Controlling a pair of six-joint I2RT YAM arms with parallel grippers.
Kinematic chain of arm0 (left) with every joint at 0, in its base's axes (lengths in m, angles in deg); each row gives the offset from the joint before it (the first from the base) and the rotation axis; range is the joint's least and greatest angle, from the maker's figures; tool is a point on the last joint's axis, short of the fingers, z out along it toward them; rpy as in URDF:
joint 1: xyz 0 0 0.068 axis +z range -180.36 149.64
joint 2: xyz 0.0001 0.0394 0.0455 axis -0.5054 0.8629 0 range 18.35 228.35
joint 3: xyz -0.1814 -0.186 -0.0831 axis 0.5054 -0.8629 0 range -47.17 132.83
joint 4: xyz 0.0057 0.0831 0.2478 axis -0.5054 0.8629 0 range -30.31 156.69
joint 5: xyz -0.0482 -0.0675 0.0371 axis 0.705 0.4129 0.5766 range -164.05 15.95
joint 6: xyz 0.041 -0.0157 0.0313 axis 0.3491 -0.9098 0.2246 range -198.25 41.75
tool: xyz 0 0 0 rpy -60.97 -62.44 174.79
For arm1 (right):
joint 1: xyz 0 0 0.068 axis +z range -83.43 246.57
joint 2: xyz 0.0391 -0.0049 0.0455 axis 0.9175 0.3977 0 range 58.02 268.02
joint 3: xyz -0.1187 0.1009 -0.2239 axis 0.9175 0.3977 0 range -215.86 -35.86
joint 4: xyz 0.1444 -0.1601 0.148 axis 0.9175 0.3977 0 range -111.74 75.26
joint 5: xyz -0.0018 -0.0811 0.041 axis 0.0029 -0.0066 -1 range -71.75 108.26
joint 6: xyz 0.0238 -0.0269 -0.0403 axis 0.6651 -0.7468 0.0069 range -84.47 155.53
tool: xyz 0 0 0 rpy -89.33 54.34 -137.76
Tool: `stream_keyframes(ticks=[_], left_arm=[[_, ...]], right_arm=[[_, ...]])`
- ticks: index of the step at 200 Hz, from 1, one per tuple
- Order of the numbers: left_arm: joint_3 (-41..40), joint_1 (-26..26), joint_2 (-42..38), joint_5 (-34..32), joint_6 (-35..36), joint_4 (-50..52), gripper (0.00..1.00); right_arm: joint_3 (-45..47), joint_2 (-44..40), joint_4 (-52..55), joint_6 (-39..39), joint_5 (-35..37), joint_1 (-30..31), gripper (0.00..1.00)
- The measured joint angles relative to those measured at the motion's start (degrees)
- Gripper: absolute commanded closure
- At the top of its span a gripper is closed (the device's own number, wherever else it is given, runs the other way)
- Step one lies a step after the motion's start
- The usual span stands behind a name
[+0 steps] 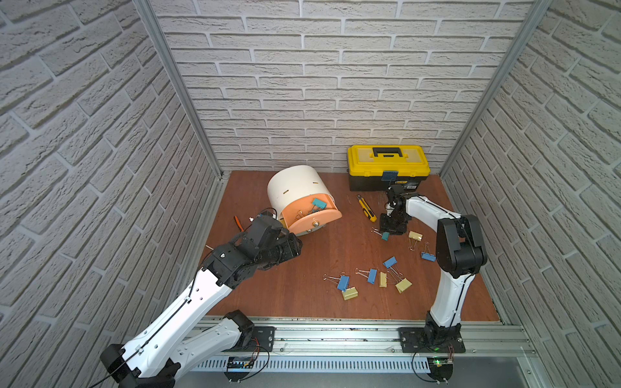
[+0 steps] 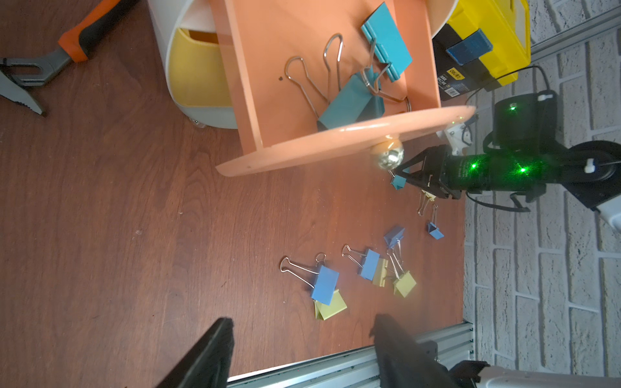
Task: Put the binder clips in the drawer according to color
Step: Pick up the binder clip at the center of the board.
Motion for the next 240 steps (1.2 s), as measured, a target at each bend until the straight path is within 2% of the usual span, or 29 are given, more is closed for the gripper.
stream_keyframes(ticks=[111,190,240], left_arm=[[0.0,0.0,0.2,0.0,-0.3,0.0,0.3],[0.0,0.0,0.0,-0.1,-0.4,0.0,0.29],[2.5,0.2,1.4,-0.3,0.7,0.5,0.29]], right_arm=[[-1.7,3.5,0.7,2.8,2.8,0.0,0.61],[-1.7,3.6,0.9,2.9,3.6,0.0,0.78],[-1.7,3.3,0.9,2.8,3.3,0.0,0.81]])
